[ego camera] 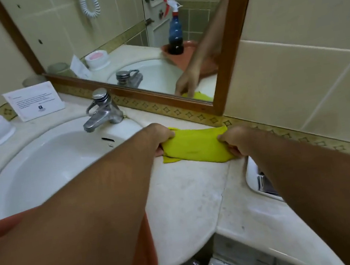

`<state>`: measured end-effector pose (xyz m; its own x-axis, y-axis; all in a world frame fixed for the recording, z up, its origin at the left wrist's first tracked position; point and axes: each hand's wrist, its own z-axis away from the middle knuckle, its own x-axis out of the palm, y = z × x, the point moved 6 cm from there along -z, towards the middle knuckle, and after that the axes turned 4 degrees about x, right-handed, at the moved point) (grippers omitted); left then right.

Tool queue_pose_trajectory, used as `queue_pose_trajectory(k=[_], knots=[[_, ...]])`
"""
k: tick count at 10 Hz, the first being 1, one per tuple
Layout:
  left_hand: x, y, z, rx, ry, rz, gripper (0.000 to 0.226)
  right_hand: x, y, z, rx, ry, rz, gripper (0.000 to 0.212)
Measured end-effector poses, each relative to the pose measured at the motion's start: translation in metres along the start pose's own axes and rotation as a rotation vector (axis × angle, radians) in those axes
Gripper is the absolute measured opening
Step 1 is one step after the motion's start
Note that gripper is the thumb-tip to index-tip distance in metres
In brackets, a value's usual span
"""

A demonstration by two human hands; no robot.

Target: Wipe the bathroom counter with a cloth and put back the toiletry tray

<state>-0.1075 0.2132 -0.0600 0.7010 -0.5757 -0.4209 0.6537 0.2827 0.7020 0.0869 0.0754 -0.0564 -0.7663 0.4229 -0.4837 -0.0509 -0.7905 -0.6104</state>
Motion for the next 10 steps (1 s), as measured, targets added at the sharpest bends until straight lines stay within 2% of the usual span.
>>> queue_pose_trajectory(k=[1,2,3,4,5,6,7,8,9,10], knots=[[0.002,-0.007,0.002,-0.022,-0.025,0.070,0.039,-0.008,0.009,0.006,-0.019,-0.010,-0.125,0.031],[-0.011,-0.015,0.024,0.008,0.027,0.190,0.038,-0.016,0.002,0.032,-0.137,-0.046,-0.132,0.029],[-0.042,-0.020,0.065,0.080,0.125,0.238,0.039,-0.021,-0.010,0.079,-0.237,-0.096,-0.128,0.021],[-0.085,-0.032,0.124,0.140,0.224,0.294,0.035,-0.014,-0.021,0.138,-0.334,-0.147,-0.130,0.024],[-0.133,-0.064,0.187,0.140,0.348,0.308,0.043,0.014,-0.021,0.198,-0.359,-0.266,-0.118,0.033],[-0.176,-0.109,0.241,0.090,0.486,0.181,0.042,0.064,-0.005,0.240,-0.345,-0.362,-0.051,0.035],[-0.192,-0.156,0.275,-0.057,0.522,-0.108,0.046,0.119,0.023,0.256,-0.302,-0.412,0.037,0.031],[-0.184,-0.207,0.284,-0.152,0.469,-0.121,0.036,0.162,0.059,0.263,-0.211,-0.472,0.094,0.027],[-0.177,-0.242,0.291,-0.269,0.528,-0.303,0.031,0.175,0.084,0.265,-0.255,-0.441,0.198,0.024],[-0.170,-0.232,0.304,-0.145,0.590,-0.466,0.028,0.155,0.083,0.274,-0.392,-0.262,0.312,0.018]])
